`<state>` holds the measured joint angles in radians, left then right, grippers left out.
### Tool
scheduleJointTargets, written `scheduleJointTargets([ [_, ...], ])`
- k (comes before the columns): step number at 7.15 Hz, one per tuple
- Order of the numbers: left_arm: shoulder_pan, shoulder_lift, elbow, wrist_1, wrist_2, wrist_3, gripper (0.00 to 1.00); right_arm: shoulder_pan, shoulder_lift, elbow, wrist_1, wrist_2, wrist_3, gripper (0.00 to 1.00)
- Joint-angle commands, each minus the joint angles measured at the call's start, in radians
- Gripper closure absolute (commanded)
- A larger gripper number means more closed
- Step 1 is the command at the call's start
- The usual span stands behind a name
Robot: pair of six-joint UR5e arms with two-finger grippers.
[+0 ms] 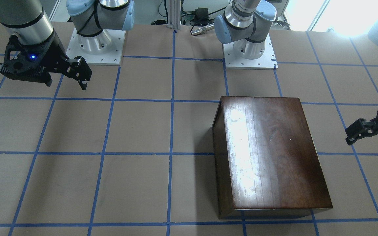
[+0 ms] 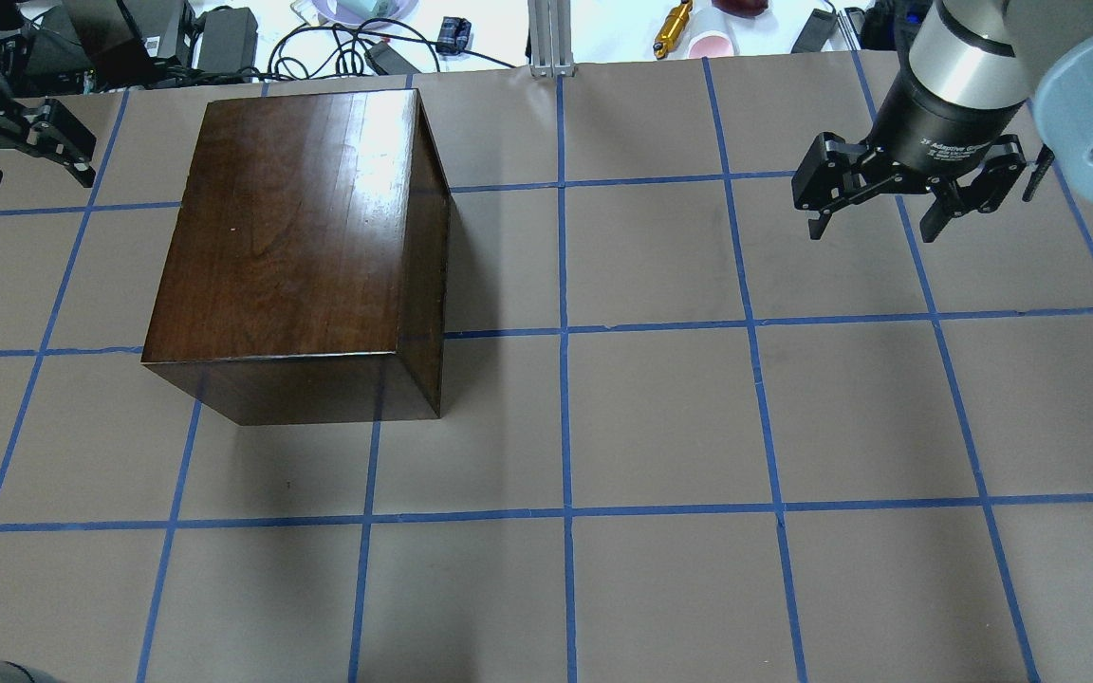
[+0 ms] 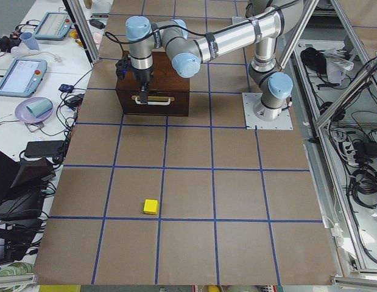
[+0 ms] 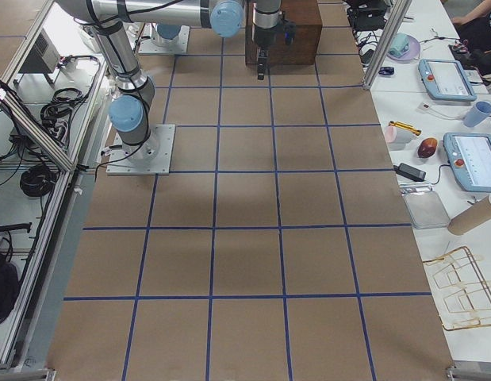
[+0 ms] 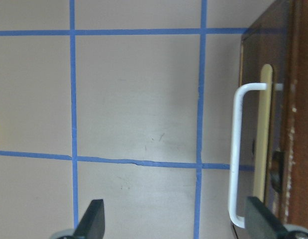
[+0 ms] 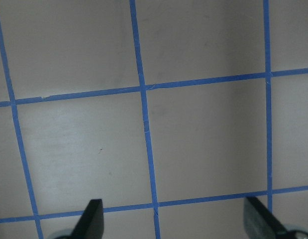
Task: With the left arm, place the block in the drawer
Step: 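Move the left gripper down beside the cabinet toward the white drawer handle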
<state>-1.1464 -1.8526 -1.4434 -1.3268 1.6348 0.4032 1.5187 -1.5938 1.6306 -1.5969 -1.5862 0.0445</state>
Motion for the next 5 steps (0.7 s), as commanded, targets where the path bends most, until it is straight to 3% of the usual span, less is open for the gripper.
scheduleJointTargets([
  [1,0.030,-0.007,-0.058,0.114,-0.021,0.133,0.00,0.000,0.000,0.000,0.000,0.000,0.000,0.00],
  [2,0.036,-0.010,-0.090,0.189,-0.023,0.125,0.00,0.000,0.000,0.000,0.000,0.000,0.000,0.00],
  [4,0.106,-0.023,-0.104,0.189,-0.065,0.086,0.00,0.000,0.000,0.001,0.000,0.000,0.000,0.00],
  [5,0.143,-0.034,-0.104,0.184,-0.147,0.085,0.00,0.000,0.000,0.000,0.000,0.000,0.000,0.00],
])
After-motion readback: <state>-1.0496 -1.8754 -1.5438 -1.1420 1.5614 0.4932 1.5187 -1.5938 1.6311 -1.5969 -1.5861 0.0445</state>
